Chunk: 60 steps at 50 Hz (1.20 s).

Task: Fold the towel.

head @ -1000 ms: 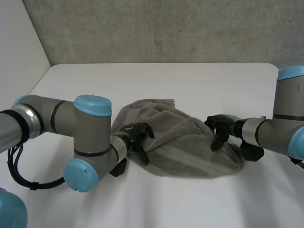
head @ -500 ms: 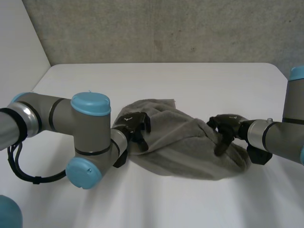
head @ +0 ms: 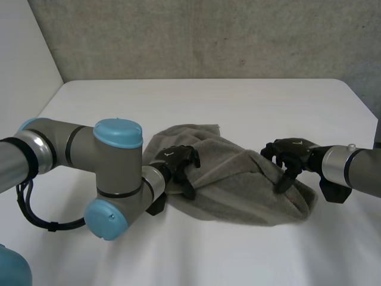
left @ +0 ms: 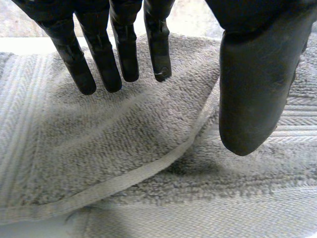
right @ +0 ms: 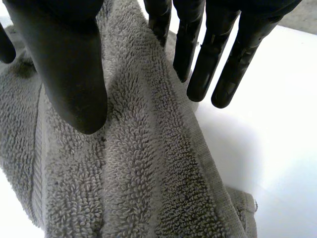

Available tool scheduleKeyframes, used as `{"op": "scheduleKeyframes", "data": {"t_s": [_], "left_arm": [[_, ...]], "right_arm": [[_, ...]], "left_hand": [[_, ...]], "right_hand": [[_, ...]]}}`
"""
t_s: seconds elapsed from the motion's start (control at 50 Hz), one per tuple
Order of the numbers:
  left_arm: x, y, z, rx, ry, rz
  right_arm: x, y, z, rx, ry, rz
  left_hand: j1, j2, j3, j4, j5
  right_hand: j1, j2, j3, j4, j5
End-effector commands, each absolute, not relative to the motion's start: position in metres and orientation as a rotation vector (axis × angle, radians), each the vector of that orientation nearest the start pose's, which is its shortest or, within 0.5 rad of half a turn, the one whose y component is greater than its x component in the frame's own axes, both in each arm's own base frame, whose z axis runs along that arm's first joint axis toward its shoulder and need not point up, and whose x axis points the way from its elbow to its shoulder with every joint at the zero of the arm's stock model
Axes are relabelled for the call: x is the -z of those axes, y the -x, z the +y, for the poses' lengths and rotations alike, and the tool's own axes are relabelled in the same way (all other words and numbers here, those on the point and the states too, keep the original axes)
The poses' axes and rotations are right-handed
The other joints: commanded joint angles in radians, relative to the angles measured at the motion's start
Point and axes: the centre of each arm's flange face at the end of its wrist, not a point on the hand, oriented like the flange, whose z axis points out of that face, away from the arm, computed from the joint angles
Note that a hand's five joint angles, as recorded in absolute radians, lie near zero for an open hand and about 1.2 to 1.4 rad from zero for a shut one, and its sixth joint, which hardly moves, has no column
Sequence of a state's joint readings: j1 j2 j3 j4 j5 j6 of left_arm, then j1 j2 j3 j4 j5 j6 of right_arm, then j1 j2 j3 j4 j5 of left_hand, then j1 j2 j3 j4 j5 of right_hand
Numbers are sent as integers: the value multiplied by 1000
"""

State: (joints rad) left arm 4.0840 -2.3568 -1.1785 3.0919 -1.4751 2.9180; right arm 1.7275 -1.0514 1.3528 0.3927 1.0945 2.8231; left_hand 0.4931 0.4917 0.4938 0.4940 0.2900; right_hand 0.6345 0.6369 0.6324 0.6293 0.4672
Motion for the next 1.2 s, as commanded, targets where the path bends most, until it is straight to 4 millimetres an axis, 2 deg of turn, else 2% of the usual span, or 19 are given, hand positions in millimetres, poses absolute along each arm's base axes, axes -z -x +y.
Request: {"op": "scheduleKeyframes", "data": {"t_s": [0.02, 0.16, 0.24, 0.36, 0.42, 0.46, 0.52, 0.56, 0.58, 0.64, 0.74, 0.82, 0.86, 0.88, 0.92, 0.98, 1.02, 1.14, 1.2], "left_arm": [[-123, 361, -249, -1247, 553, -2216], [-114, 365, -254, -1250, 563, -2220], [-111, 369, -261, -1272, 568, -2207], [-133, 384, -285, -1411, 558, -2083], [-166, 393, -307, -1579, 588, -1956], [-214, 394, -334, -1803, 615, -1801], [-241, 388, -351, -1925, 610, -1721], [-304, 380, -366, -2129, 570, -1522], [-304, 380, -366, -2130, 570, -1521], [-396, 366, -358, -2334, 484, -1196], [-442, 345, -349, -2436, 447, -1052], [-430, 342, -350, -2401, 469, -1142], [-386, 341, -353, -2280, 533, -1350], [-385, 341, -353, -2280, 533, -1351], [-324, 333, -349, -2105, 615, -1588], [-292, 330, -343, -2006, 658, -1685], [-234, 327, -327, -1818, 728, -1815], [-151, 315, -292, -1557, 777, -2002], [-138, 312, -287, -1521, 779, -2032]], "right_arm": [[-174, -221, -302, 1203, 927, 2363], [-171, -221, -302, 1194, 930, 2362], [-175, -222, -308, 1225, 938, 2345], [-213, -235, -334, 1475, 1001, 2179], [-231, -240, -344, 1585, 1026, 2086], [-269, -250, -360, 1819, 1052, 1894], [-313, -260, -372, 2065, 1038, 1686], [-336, -264, -375, 2193, 1011, 1569], [-336, -264, -375, 2194, 1011, 1568], [-397, -265, -370, 2512, 806, 1255], [-416, -259, -359, 2603, 664, 1090], [-380, -262, -353, 2483, 714, 1215], [-365, -265, -349, 2436, 743, 1257], [-365, -265, -349, 2436, 744, 1257], [-335, -275, -336, 2325, 803, 1316], [-305, -276, -327, 2229, 835, 1398], [-292, -277, -322, 2188, 845, 1437], [-241, -279, -303, 2046, 909, 1591], [-212, -280, -299, 2006, 995, 1664]], "left_hand": [[-86, -84, -86, -87, -57], [-30, -29, -31, -31, -2], [690, 691, 689, 689, 718], [903, 905, 902, 902, 932], [903, 905, 902, 902, 932], [903, 905, 902, 902, 932], [903, 905, 902, 902, 932], [903, 905, 902, 902, 932], [903, 905, 902, 902, 932], [903, 905, 902, 902, 932], [903, 905, 902, 902, 932], [903, 905, 902, 902, 932], [903, 905, 902, 902, 932], [903, 905, 902, 902, 932], [903, 905, 902, 902, 932], [889, 890, 888, 888, 917], [784, 785, 783, 783, 813], [666, 668, 665, 665, 695], [639, 641, 639, 638, 668]], "right_hand": [[76, 73, 78, 81, 68], [290, 288, 292, 295, 283], [644, 642, 647, 650, 637], [762, 759, 764, 767, 755], [762, 759, 764, 767, 755], [762, 759, 764, 767, 755], [762, 759, 764, 767, 755], [762, 759, 764, 767, 755], [762, 759, 764, 767, 755], [762, 759, 764, 767, 755], [762, 759, 764, 767, 755], [762, 759, 764, 767, 755], [762, 759, 764, 767, 755], [762, 759, 764, 767, 755], [762, 759, 764, 767, 755], [762, 759, 764, 767, 755], [762, 759, 764, 767, 755], [762, 759, 764, 767, 755], [762, 759, 764, 767, 755]]}}
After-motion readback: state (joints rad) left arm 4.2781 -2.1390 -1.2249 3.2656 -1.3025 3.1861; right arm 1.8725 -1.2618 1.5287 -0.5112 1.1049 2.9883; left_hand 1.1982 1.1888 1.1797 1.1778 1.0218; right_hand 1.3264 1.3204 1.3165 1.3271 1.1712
